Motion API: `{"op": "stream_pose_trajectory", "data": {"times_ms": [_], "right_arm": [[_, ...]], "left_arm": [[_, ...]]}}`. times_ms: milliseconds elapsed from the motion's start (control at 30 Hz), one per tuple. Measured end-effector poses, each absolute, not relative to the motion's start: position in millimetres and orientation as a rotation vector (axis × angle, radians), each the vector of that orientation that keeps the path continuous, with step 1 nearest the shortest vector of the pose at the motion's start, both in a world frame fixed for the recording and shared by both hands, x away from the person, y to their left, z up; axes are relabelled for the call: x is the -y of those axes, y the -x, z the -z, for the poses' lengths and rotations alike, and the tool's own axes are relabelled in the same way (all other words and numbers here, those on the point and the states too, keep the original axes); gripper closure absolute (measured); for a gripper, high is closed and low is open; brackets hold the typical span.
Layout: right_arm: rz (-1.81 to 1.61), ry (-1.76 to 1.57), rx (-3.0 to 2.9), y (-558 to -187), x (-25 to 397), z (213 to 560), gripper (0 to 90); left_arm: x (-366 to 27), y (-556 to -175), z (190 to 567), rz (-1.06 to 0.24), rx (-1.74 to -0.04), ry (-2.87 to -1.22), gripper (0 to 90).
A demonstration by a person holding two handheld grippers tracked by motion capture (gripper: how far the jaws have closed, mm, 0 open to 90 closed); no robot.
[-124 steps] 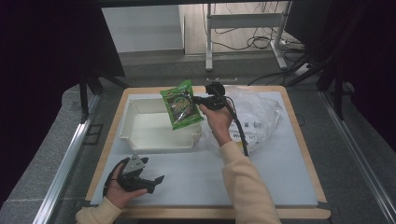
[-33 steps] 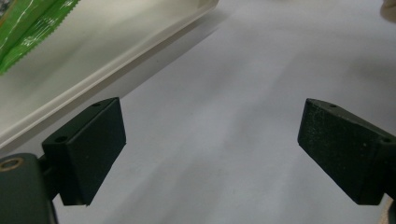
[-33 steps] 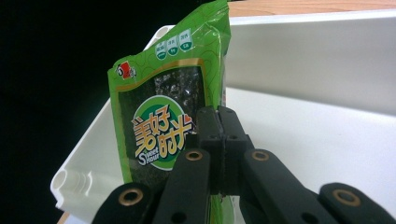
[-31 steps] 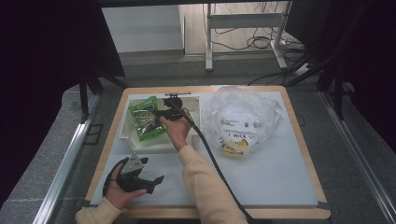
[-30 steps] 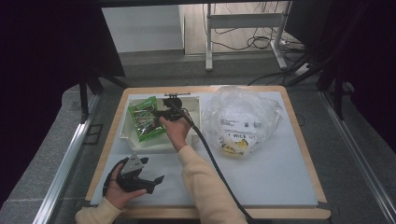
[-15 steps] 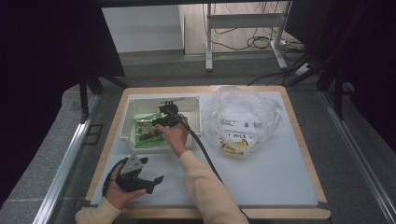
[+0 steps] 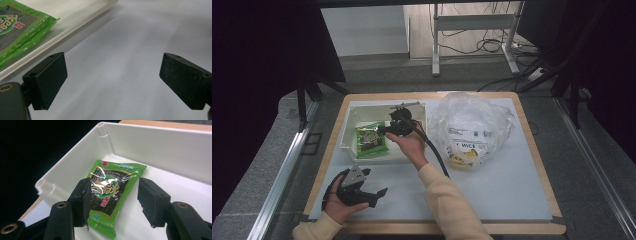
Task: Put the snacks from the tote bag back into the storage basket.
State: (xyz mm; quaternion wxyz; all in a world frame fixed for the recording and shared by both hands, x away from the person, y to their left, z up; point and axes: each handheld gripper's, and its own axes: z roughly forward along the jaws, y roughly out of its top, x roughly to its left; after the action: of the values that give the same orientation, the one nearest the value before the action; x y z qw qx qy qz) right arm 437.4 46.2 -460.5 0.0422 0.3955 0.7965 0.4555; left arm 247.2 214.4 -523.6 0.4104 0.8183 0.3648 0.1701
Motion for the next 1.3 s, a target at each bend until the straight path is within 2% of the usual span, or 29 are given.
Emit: {"op": "stream_pose_trajectory", "data": {"times_ms": [167, 500, 867, 1133, 1300], "right_arm": [[-1.410, -1.139, -2.445, -423.0, -26.2, 449.0, 42.6], [-1.414, -1.040, -2.425, -383.7, 45.8, 433.7, 40.9], [-1.437, -0.993, -2.356, -334.7, 130.2, 436.9, 40.0], [-1.393, -1.046, -2.276, -301.5, 194.2, 452.5, 39.7], [-1.394, -1.084, -2.249, -298.9, 209.4, 459.4, 39.7]], "left_arm": [[-215.4, -248.5, 524.4, -0.431, -0.922, -2.063, 7.9], [-210.8, -250.6, 528.2, -0.447, -0.935, -2.091, 7.7], [-210.9, -253.3, 531.2, -0.476, -0.984, -2.071, 7.7], [-215.3, -254.0, 531.3, -0.482, -1.017, -2.056, 8.0], [-215.0, -252.6, 530.8, -0.483, -1.003, -2.059, 8.1]]}}
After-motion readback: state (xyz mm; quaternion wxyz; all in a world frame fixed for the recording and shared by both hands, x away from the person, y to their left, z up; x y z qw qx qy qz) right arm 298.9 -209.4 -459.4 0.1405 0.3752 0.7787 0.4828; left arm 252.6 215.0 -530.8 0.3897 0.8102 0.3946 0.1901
